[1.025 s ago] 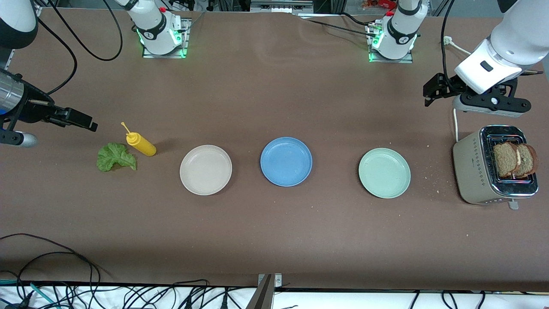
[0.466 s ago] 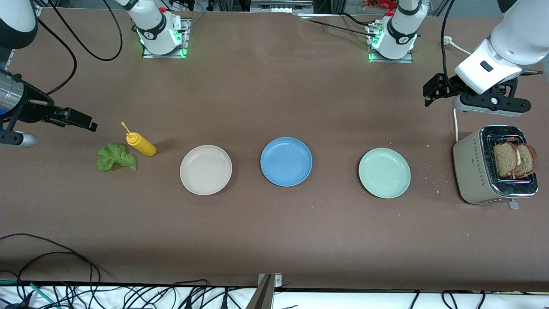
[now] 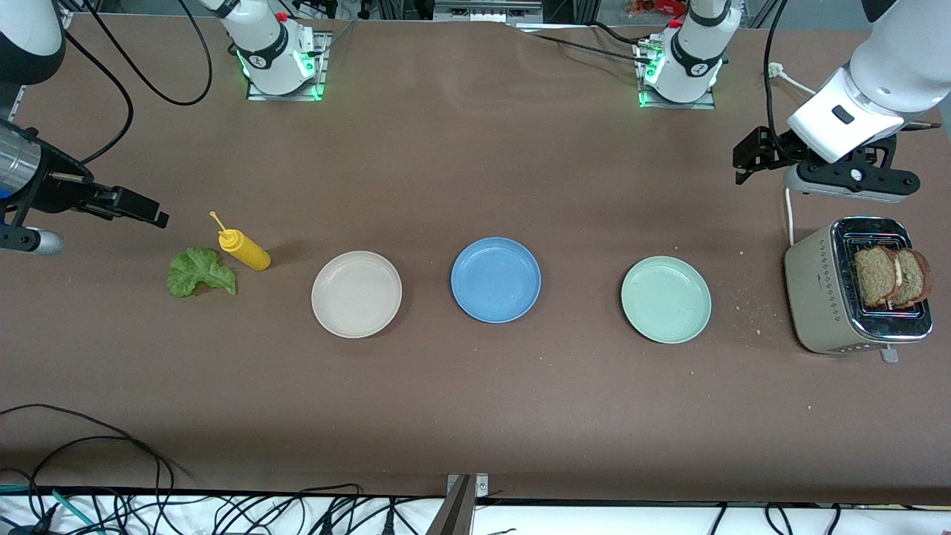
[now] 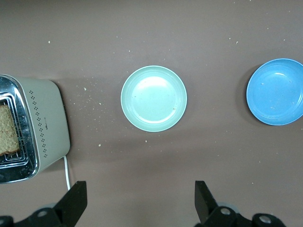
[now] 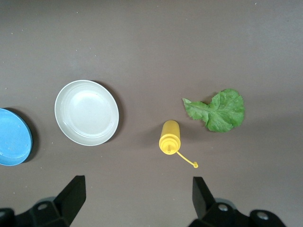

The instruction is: Make sandwich in blue plate with both arms

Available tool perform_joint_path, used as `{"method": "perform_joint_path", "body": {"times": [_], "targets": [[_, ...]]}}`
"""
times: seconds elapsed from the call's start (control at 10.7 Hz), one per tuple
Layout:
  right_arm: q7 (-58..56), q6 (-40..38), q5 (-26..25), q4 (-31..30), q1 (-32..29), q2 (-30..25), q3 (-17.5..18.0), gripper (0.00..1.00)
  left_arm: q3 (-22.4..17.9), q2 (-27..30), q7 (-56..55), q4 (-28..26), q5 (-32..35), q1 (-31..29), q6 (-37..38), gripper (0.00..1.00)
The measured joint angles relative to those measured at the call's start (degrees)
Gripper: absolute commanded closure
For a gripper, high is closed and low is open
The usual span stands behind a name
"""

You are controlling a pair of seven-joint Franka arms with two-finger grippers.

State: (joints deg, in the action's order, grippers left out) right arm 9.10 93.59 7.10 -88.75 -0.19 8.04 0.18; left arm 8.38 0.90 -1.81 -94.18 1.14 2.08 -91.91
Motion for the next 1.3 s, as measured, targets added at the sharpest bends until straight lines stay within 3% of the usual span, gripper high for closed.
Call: {"method": "perform_joint_path", "body": {"times": [0.65,1.3], "targets": [[0.00,0.00,-2.13,0.24,0.02,0.00,0.00,0.00,0.00,0.00,0.00,0.00,0.00,0.00,0.00,0.00],[0.01,-0.06,-8.93,0.24,2.57,0.07,0.44,0.00,-0.06,-0.01,2.35,0.00,0.00,-1.60,0.00,0.00]]}}
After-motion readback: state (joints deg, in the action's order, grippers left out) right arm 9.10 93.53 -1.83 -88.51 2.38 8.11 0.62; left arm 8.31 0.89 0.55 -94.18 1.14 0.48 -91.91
